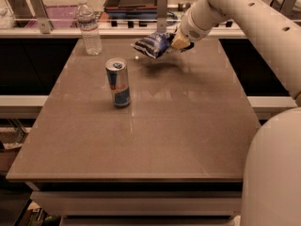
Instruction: Pick blue chip bag
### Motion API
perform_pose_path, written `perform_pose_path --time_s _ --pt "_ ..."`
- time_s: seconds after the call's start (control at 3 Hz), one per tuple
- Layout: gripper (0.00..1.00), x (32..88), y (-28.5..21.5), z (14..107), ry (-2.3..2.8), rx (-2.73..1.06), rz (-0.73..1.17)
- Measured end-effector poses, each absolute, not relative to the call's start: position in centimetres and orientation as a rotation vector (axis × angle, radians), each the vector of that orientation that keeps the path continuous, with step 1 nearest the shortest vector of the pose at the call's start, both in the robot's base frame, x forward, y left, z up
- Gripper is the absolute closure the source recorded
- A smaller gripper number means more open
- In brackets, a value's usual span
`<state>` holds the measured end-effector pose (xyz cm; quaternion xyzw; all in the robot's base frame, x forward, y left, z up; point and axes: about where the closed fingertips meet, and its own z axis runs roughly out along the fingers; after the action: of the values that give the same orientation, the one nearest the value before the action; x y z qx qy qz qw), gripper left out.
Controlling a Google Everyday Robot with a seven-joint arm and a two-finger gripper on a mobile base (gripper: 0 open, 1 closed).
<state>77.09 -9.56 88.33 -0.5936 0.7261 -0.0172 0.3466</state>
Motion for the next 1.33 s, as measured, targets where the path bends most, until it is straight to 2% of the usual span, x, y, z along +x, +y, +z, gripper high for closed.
perform_pose_path --time_s 1.33 --pt "1.00 76.2 -10.3 98.6 1.746 -1.464 -0.248"
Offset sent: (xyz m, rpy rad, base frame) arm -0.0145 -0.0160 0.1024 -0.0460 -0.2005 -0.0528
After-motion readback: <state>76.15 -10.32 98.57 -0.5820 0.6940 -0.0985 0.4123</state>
